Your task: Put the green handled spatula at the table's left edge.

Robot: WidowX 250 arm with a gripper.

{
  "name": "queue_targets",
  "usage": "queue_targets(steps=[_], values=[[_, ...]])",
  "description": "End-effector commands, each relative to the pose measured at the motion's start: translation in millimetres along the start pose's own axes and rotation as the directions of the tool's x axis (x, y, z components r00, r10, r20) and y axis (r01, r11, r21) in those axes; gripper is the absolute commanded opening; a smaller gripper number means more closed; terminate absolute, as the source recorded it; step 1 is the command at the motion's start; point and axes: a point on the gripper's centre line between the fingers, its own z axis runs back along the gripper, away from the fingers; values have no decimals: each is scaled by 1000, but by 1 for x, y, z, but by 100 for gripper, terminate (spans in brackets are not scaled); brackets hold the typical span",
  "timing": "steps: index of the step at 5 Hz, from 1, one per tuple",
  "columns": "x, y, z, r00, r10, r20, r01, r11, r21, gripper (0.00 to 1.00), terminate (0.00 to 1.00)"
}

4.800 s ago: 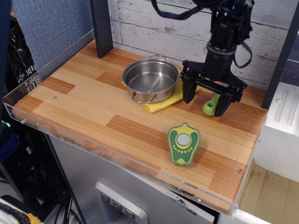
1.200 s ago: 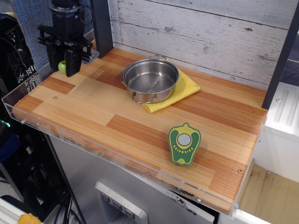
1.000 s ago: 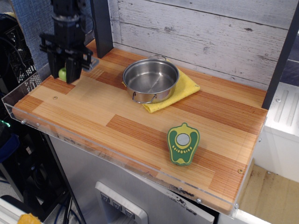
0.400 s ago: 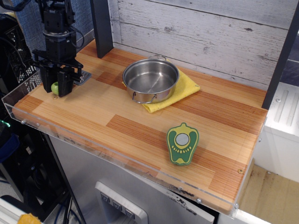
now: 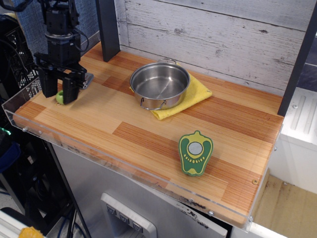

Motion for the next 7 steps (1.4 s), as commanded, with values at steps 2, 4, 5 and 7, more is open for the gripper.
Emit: queue_targets(steps=[2,4,5,7], values=[[-30,-32,92,962,37,271,-60,995,74,100,0],[-57,-52,123,919,181,351,-174,983,-53,100,0],[-54,-61,124,927,98,361,-88,995,-42,100,0],[-50,-72,125,939,-43,341,37,999,23,100,0]])
